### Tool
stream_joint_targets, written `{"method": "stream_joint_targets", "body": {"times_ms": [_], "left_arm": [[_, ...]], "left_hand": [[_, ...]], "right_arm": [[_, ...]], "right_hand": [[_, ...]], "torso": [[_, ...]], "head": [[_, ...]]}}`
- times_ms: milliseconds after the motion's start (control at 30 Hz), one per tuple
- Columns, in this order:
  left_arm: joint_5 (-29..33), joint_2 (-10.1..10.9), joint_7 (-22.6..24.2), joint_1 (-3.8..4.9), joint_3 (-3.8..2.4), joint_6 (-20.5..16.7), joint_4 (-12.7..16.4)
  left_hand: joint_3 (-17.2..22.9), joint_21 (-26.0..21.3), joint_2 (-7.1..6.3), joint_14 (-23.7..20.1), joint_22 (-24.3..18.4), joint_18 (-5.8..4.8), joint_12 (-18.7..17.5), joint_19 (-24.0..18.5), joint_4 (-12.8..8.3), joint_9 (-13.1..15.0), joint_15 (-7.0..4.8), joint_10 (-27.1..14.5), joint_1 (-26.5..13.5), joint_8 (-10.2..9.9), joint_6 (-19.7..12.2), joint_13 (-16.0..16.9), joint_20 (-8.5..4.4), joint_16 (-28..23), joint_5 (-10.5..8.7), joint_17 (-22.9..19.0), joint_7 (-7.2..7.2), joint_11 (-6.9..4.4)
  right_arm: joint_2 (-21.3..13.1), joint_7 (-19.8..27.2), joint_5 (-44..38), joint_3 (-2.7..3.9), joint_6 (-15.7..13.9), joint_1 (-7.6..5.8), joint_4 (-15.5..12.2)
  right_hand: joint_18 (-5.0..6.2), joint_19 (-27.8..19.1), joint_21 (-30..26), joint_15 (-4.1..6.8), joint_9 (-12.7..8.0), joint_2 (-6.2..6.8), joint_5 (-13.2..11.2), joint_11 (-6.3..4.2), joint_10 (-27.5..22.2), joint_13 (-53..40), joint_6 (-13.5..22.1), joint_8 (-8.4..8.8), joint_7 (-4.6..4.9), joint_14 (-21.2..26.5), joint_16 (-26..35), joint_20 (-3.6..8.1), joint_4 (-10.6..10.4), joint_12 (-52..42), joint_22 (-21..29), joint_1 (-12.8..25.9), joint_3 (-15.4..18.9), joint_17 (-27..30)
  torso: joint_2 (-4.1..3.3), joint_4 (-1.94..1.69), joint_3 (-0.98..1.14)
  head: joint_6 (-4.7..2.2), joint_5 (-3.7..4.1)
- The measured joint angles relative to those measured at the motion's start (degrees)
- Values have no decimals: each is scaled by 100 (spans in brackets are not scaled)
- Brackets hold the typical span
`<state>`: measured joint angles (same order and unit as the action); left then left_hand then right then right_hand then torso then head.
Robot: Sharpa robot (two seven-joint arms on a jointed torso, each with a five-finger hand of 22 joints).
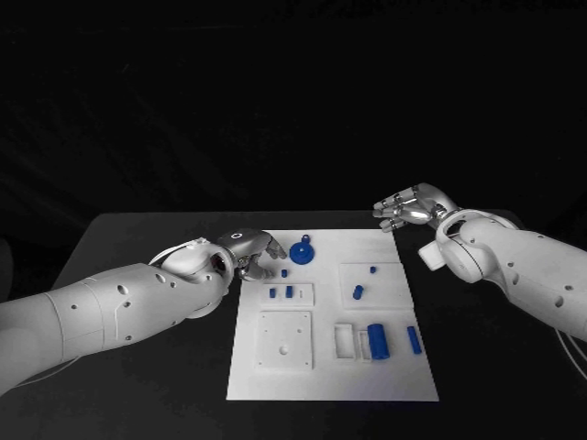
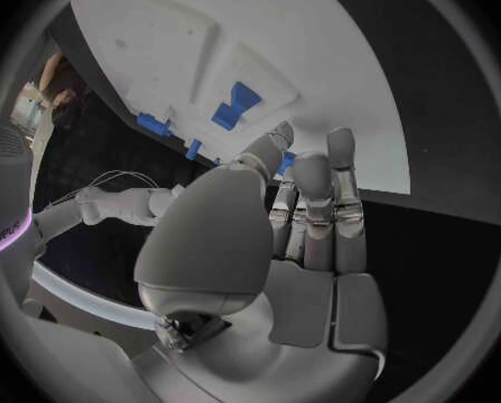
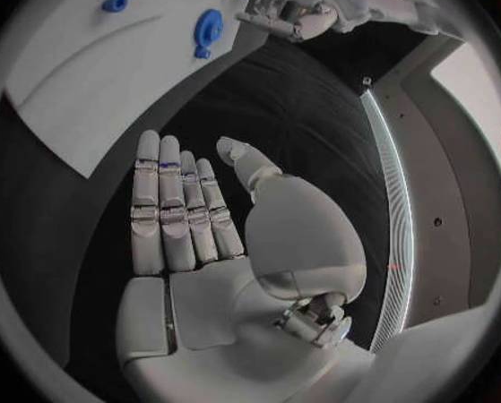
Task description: Assemble the parts on the task board
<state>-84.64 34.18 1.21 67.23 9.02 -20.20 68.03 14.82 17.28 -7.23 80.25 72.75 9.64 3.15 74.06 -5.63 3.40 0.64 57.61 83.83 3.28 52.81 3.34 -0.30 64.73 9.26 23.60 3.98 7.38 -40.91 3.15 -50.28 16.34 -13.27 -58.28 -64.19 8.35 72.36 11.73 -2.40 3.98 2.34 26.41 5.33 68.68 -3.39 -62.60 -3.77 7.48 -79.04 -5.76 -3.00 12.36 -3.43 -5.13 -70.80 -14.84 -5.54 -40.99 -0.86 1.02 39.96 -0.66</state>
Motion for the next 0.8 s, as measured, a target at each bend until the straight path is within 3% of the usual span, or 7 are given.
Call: {"method": "stream_joint_targets", "body": {"times_ms": [133, 200, 300, 500, 567, 667, 800], "left_arm": [[19, 146, 0, -1, -56, -7, 64], [49, 224, 0, 0, -94, -7, 100], [220, 349, 0, 1, -173, -6, 164], [1608, 529, 109, 52, -289, -54, 191], [2231, 570, 192, 70, -305, -99, 201], [3178, 629, 375, 80, -317, -193, 246], [4261, 697, 645, 94, -333, -315, 323]], "left_hand": [[-16, -26, -23, 0, 33, -2, 0, 0, -16, 0, 0, -20, 23, 0, 0, 0, 0, 0, 28, 0, 0, -20], [-16, -45, -23, 0, 74, -5, 0, 0, -16, 0, -1, -20, 23, 0, -12, 0, 0, 0, 28, 0, 12, -20], [17, -48, 7, 0, 122, -13, 0, -1, -30, 0, -1, 105, 52, 0, 92, 0, 0, 0, 28, 3, 124, -44], [479, -89, 215, -158, 220, -42, 98, -67, 107, 27, -159, 1022, -231, 70, 854, -2, -109, -402, 49, -141, 298, -291], [486, -180, 252, -142, 188, -170, 98, -135, 115, 32, -252, 1375, -269, 70, 981, 2, -198, -715, 49, -274, 267, -407], [486, -344, 218, -119, 46, -300, 55, -175, 115, 32, -270, 1335, -371, 70, 984, 4, -244, -1153, 3, -434, 266, -377], [440, -547, 156, -60, -152, -301, 54, -173, 161, 32, -226, 961, -482, 70, 958, 4, -245, -1540, -49, -538, 291, -280]], "right_arm": [[-176, 1, -709, 0, 190, 74, -262], [-260, -4, -1073, 1, 261, 119, -395], [-383, -31, -1690, 2, 347, 201, -633], [-541, -177, -2826, 2, 423, 359, -1088], [-576, -266, -3137, 2, 423, 406, -1216], [-616, -446, -3596, 2, 410, 493, -1391], [-635, -723, -4143, 1, 350, 601, -1552]], "right_hand": [[-77, 751, 418, 284, 2, 0, -45, -174, 390, -3, -244, 0, -106, -499, -341, 357, 134, -6, -178, 0, -20, -376], [-97, 991, 655, 379, 2, 0, -45, -229, 488, -3, -315, 0, -137, -488, -952, 529, 227, -6, -317, 0, 8, -833], [-134, 1131, 963, 460, 2, 0, -151, -279, 537, -3, -325, 0, -147, -506, -1563, 647, 331, -6, -525, 0, -31, -1358], [-168, 1169, 1769, 524, 2, 57, -615, -329, 629, -8, -392, 0, -172, -496, -2765, 729, 373, -6, -1179, 56, -397, -2510], [-175, 1167, 1981, 524, 1, 111, -760, -327, 650, -8, -418, 0, -199, -497, -2992, 732, 346, -6, -1383, 111, -541, -2737], [-181, 1107, 2231, 524, 2, 210, -966, -328, 650, -15, -426, 0, -207, -496, -3204, 742, 293, -6, -1674, 102, -798, -2945], [-184, 1024, 2378, 524, 1, 420, -1339, -282, 538, -15, -426, 0, -207, -496, -3307, 712, 181, -6, -1901, 147, -1179, -3034]], "torso": [[2, 0, 2], [4, 0, 2], [6, 1, 1], [14, 3, -1], [14, 0, -4], [14, 0, -14], [14, 7, -29]], "head": [[-15, 20], [-25, 30], [-40, 51], [-59, 148], [-71, 174], [-77, 198], [-71, 222]]}}
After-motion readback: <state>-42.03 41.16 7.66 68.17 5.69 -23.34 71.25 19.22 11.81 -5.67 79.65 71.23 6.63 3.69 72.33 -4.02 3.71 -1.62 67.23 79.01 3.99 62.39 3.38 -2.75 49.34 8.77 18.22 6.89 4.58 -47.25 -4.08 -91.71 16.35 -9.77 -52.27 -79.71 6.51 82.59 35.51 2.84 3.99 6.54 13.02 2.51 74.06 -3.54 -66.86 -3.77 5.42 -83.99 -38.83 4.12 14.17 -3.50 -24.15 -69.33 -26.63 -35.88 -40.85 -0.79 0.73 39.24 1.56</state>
